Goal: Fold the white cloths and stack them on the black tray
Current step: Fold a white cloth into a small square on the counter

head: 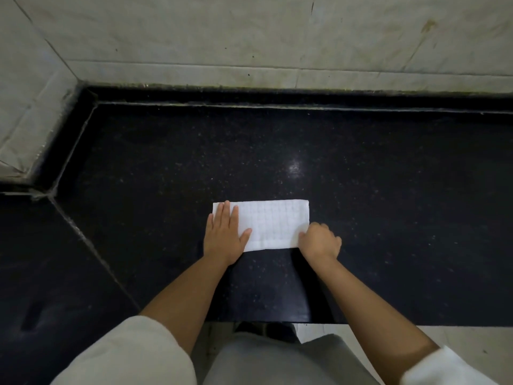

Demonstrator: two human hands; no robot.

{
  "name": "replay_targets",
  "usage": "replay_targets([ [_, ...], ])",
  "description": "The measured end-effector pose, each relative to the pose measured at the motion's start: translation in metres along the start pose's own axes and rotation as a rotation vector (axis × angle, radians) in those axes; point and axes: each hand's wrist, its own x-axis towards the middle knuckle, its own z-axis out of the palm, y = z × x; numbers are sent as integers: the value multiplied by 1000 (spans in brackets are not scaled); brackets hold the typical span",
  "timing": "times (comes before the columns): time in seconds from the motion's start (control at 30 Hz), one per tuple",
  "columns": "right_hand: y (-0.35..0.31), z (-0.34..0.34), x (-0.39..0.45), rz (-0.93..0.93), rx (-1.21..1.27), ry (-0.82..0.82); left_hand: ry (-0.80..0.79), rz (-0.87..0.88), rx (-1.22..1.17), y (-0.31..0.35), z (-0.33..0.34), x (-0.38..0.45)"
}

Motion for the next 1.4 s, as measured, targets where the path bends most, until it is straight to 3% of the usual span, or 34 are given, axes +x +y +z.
replay_targets([
  [0.07, 1, -5, 0, -35, 183, -6, -8, -6, -10, 1, 0, 1],
  [0.2, -21, -29, -6, -142, 500, 147, -18, 18, -147, -5, -6, 0],
  [0.33, -74, -39, -25, -347, 623, 234, 208, -78, -345, -38, -10, -20],
  [0.43, -109, -12, -43, -536, 520, 168, 248, -177, -398, -69, -2, -41],
  [0.53, -116, 40, -51, -752, 222, 149, 227, -247, -409, -86, 10, -59],
  [0.73, -104, 64, -51, -826, 93, 158, 212, -215, -350, -94, 23, -67],
  [0.9, -109, 57, -48, -840, 62, 44, 243, -151, -373, -93, 24, -67],
  [1.0, -92, 48, -45, -912, 28, 64, 314, -64, -295, -90, 22, -65],
  [1.1, -63, 26, -39, -799, -130, 197, 428, 142, -319, -79, 17, -57],
  [1.17, -49, 20, -35, -771, -249, 183, 479, 294, -334, -65, 11, -52],
  [1.27, -41, 22, -28, -806, -380, 143, 412, 436, -148, -46, 11, -40],
  [1.4, -48, 19, -23, -859, -421, 141, 331, 416, 39, -31, 10, -31],
])
